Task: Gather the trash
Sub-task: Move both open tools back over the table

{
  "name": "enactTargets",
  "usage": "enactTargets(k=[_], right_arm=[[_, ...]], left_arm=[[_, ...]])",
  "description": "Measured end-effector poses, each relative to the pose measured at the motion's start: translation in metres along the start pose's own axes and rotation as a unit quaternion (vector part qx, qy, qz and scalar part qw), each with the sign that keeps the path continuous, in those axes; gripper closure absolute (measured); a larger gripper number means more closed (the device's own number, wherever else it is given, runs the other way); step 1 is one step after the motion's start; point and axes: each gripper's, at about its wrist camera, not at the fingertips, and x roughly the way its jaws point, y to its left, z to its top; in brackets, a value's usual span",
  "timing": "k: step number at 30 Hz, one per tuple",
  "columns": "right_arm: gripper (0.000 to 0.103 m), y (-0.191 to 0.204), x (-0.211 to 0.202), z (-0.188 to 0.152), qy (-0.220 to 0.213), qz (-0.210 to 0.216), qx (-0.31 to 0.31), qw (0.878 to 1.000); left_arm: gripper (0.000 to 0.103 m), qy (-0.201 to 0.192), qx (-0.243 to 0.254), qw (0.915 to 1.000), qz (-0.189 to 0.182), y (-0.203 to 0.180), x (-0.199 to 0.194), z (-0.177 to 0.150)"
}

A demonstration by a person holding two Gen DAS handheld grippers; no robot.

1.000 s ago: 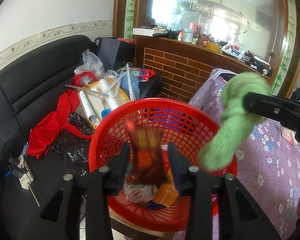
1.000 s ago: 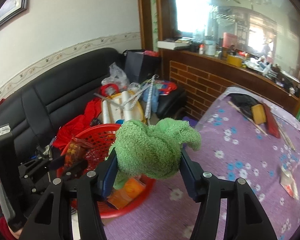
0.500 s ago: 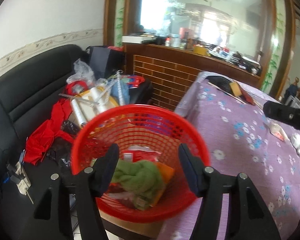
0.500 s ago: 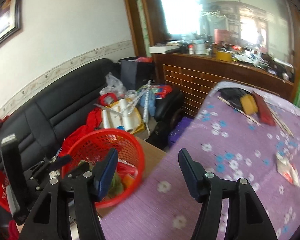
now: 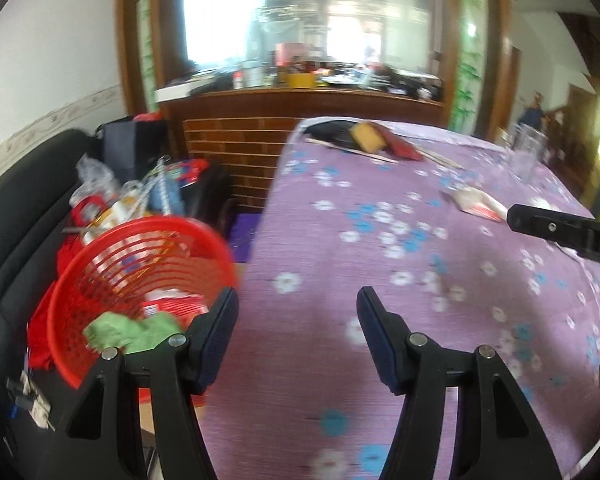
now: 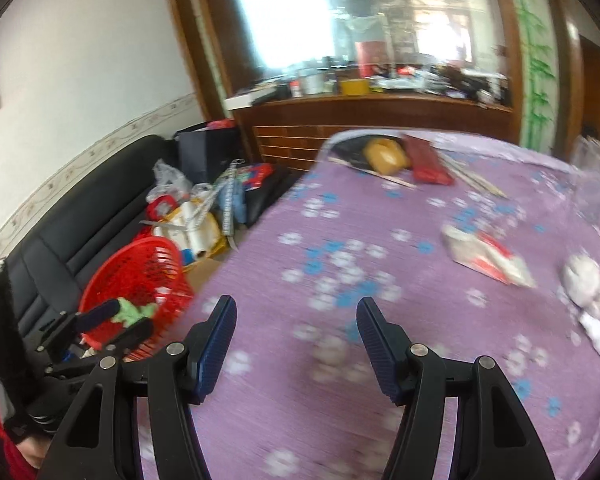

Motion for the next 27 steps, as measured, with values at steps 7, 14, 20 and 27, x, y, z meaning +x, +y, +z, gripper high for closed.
enactTargets(k=[7,14,20,27], right_arm=[[0.036,-0.145,-0.042,-0.012,0.012,-0.089,0.081,0.993],[0.036,-0.271,-0.061,-0.010,0.039,-0.165,0.123,0.978],[0.042,-0.306,-0.040,-0.020,0.072,-0.135,0.135,0.979],[0.063,-0.279,-0.026,-0.034,0.113,-0.160,0.065,0.979]], left_arm=[[0.043,0.009,0.059,0.9973,-0.042,-0.065,0.000,0.006],[0.043,0.023,0.107,0.9890,-0.099,-0.121,-0.003,0.019],[0.043,0.040,0.144,0.9809,-0.124,-0.154,0.000,0.030],[0.043,0.054,0.166,0.9770,-0.123,-0.173,0.021,0.050]])
